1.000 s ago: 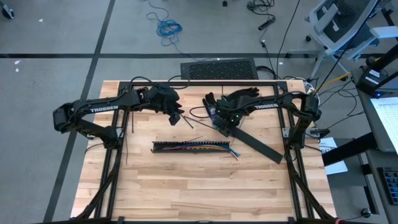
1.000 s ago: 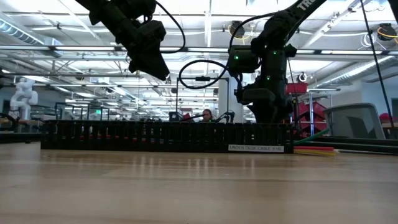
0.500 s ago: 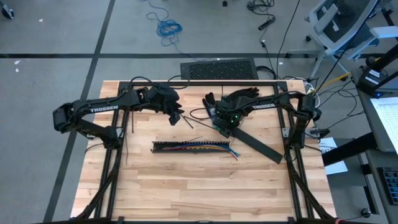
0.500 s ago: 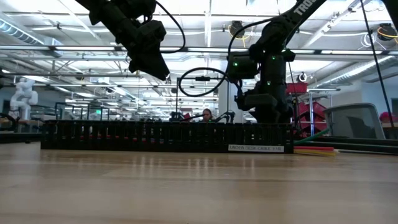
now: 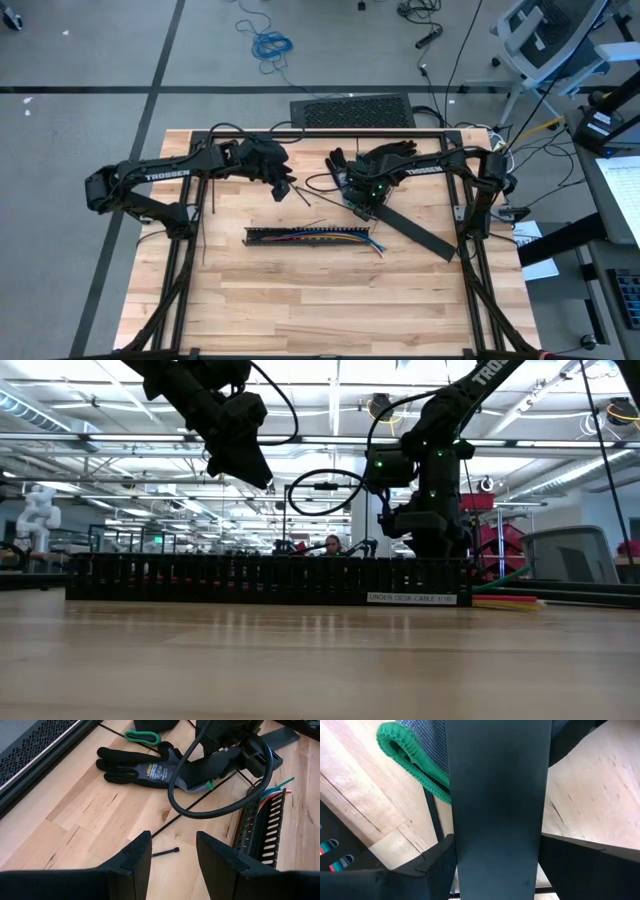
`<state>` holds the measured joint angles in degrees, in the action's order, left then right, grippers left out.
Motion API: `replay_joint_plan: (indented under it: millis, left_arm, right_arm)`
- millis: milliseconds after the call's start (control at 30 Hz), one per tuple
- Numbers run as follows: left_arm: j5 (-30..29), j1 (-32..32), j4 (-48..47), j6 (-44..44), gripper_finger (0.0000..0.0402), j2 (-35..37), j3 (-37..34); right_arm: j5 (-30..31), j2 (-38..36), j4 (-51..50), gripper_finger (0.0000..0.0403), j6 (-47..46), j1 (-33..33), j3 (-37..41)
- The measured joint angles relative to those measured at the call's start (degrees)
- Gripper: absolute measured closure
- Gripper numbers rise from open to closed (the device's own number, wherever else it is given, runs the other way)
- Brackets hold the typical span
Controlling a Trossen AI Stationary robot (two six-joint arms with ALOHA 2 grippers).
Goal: Ziptie cables
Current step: Close the black cable duct
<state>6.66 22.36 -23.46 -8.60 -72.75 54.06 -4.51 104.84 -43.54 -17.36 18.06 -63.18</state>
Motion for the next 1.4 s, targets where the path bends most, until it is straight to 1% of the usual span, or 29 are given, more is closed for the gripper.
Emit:
replay_joint_plan:
  millis: [100, 300, 500, 967, 1167, 1400]
  left_arm:
    - [0.0, 0.0, 0.0, 0.0, 0.0251, 0.0, 0.0]
    - [0.0, 0.0, 0.0, 0.0, 0.0251, 0.0, 0.0]
    - [0.0, 0.0, 0.0, 0.0, 0.0251, 0.0, 0.0]
    - [0.0, 0.0, 0.0, 0.0, 0.0251, 0.0, 0.0]
    - [0.0, 0.0, 0.0, 0.0, 0.0251, 0.0, 0.0]
    - [0.0, 0.0, 0.0, 0.0, 0.0251, 0.0, 0.0]
  right_arm:
    - [-0.1, -0.2, 0.0, 0.0153, 0.1, 0.0, 0.0]
    - [-0.5, -1.2, 0.1, 0.0167, 0.3, 0.0, 0.1]
    - [-0.5, -3.0, -1.0, 0.0159, 0.4, 0.0, 0.1]
    - [-0.2, -10.4, -2.6, 0.0161, 2.0, 0.0, 0.1]
    - [-3.2, -13.7, -2.6, 0.0161, 1.2, -0.6, 0.1]
    - [-6.2, -14.5, -2.2, 0.0161, 0.1, -4.4, 0.1]
